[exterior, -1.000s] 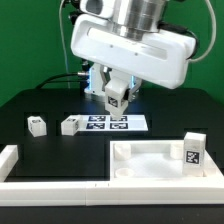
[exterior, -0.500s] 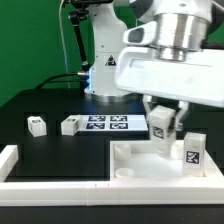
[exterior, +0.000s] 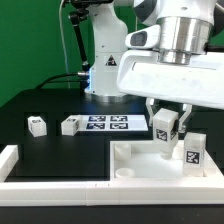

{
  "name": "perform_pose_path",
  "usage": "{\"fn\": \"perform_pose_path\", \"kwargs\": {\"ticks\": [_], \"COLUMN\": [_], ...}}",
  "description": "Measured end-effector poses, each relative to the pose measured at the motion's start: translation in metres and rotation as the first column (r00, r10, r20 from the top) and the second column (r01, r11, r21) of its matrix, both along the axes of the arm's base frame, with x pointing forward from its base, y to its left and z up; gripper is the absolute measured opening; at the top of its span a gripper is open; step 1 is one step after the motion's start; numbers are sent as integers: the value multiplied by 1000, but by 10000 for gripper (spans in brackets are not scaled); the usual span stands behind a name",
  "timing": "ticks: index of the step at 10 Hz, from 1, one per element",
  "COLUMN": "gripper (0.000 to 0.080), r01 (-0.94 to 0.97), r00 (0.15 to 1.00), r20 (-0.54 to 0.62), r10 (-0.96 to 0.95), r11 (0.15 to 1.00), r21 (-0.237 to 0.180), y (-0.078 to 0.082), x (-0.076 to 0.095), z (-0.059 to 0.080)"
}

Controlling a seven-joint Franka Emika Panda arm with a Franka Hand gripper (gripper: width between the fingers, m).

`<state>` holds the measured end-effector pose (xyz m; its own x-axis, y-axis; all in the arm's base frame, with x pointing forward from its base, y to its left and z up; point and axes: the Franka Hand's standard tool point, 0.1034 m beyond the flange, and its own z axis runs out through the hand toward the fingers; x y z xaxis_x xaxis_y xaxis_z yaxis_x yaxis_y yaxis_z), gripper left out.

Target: Assemble square table

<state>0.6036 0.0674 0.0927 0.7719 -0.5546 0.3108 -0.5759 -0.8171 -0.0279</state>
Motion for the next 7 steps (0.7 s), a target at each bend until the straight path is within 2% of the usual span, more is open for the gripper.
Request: {"fn": "perform_pose_path", "kwargs": {"ticks": [1, 3, 6, 7], "gripper": [292, 292, 292, 292], "r01": [7, 8, 22, 34], "r00": [1000, 1000, 1000, 999], "r20": [2, 10, 11, -27], "r10": [-7, -8, -22, -35], "r11": [1000, 1000, 999, 998], "r21": [-8, -20, -28, -47], "y": [-10, -19, -32, -34], "x": [-4, 3, 13, 16], "z": [-5, -5, 6, 13]}}
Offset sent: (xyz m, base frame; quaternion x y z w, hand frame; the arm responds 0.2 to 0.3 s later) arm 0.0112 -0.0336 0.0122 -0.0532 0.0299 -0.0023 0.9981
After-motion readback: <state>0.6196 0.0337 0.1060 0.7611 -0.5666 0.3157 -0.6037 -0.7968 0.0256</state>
